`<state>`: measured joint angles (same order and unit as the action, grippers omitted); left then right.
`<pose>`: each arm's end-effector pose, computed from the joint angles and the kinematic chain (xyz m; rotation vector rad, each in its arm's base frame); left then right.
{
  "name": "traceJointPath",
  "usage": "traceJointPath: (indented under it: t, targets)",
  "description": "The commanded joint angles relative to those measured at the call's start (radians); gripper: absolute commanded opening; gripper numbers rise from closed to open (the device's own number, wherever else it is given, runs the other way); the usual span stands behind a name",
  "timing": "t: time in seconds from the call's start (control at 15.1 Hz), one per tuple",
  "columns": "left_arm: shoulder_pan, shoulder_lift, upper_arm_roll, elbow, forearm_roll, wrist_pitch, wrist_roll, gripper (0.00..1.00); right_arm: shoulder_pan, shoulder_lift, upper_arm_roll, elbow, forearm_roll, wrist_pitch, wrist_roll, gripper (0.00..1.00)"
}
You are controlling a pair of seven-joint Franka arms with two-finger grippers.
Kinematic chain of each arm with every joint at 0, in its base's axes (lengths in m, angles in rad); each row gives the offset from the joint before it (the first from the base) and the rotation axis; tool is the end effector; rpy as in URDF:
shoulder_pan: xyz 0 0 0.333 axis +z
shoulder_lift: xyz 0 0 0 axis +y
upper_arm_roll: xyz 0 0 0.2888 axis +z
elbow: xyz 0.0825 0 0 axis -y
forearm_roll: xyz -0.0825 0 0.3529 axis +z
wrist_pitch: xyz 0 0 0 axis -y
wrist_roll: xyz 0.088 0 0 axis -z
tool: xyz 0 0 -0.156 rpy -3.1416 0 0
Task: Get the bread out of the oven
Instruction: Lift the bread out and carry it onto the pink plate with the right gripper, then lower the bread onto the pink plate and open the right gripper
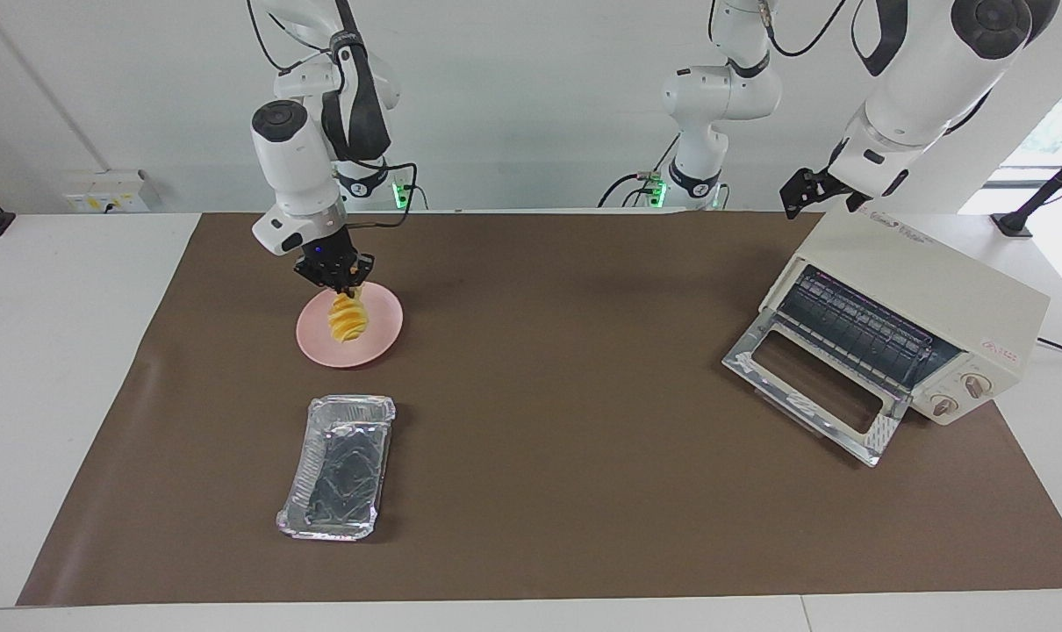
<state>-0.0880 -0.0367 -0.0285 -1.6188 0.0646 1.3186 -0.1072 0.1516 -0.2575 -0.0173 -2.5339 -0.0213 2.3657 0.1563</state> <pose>0.4681 -0.0437 0.5300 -3.0228 0.0020 0.3870 0.4262 0.0569 0.3197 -3.1365 0.0111 -0.1412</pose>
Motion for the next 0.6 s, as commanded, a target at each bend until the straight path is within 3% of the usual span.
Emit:
traceJointPath:
  t: [0.0, 0.2, 0.47, 0.53]
  targets:
    - [0.008, -0.026, -0.002, -0.027, -0.014, 0.008, 0.001, 1.0, 0.013, 0.009, 0.005, -0.094, 0.009, 0.142, 0.032, 0.0]
    - [0.008, -0.026, -0.002, -0.027, -0.014, 0.008, 0.001, 1.0, 0.014, 0.066, 0.005, -0.12, 0.009, 0.236, 0.037, 0.0]
    - [0.008, -0.026, -0.002, -0.027, -0.014, 0.008, 0.001, 1.0, 0.014, 0.081, 0.005, -0.118, 0.009, 0.248, 0.037, 0.0]
    - [0.008, -0.026, -0.002, -0.027, -0.014, 0.008, 0.001, 1.0, 0.014, 0.081, 0.005, -0.118, 0.009, 0.247, 0.037, 0.54]
